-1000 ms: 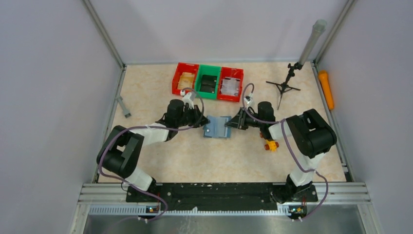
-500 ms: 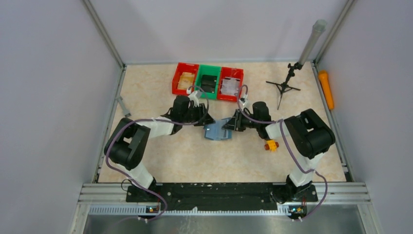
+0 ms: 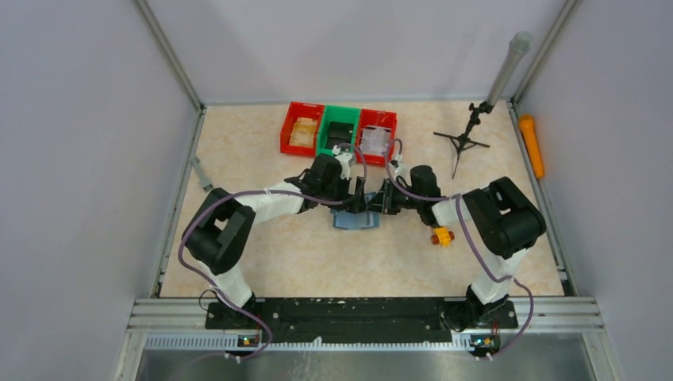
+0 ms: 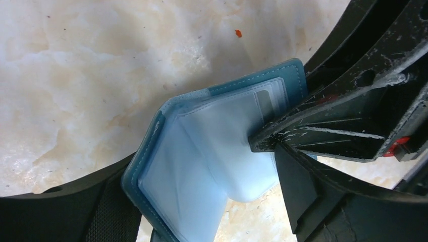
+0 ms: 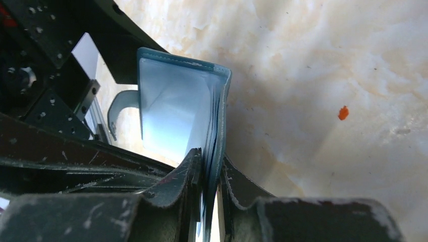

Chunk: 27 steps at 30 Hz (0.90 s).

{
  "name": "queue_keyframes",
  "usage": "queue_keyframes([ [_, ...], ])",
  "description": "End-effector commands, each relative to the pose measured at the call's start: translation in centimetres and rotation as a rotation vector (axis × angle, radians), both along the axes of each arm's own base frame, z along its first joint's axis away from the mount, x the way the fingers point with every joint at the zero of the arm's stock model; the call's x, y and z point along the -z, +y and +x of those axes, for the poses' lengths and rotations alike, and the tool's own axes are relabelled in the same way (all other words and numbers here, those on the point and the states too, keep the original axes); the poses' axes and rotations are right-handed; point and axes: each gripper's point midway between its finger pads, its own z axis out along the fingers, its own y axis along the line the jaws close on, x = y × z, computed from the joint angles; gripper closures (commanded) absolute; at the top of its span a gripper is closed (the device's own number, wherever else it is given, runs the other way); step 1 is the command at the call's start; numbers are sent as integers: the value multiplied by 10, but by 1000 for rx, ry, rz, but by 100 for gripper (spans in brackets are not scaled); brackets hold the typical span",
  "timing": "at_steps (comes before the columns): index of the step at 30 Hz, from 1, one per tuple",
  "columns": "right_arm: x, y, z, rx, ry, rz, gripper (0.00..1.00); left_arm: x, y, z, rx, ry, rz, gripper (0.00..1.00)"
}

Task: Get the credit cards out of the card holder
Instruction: Remove the credit card from the card holder.

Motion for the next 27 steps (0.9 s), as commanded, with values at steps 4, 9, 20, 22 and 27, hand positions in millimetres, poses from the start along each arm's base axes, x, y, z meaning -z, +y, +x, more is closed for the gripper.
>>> queue_keyframes([
  [4, -15, 9, 10, -12, -71, 18, 85, 30, 22, 2, -43, 36, 232, 12],
  [9, -15, 9, 11, -4, -72, 17, 86, 34, 25, 2, -57, 62, 257, 17],
  [20, -17, 8, 11, -3, -76, 18, 84, 34, 27, -2, -32, 66, 265, 20],
  [22, -19, 7, 11, 0, -85, 16, 77, 39, 32, -1, -56, 82, 288, 30],
  [27, -21, 5, 11, 11, -101, 7, 67, 40, 35, 1, -80, 125, 238, 49],
])
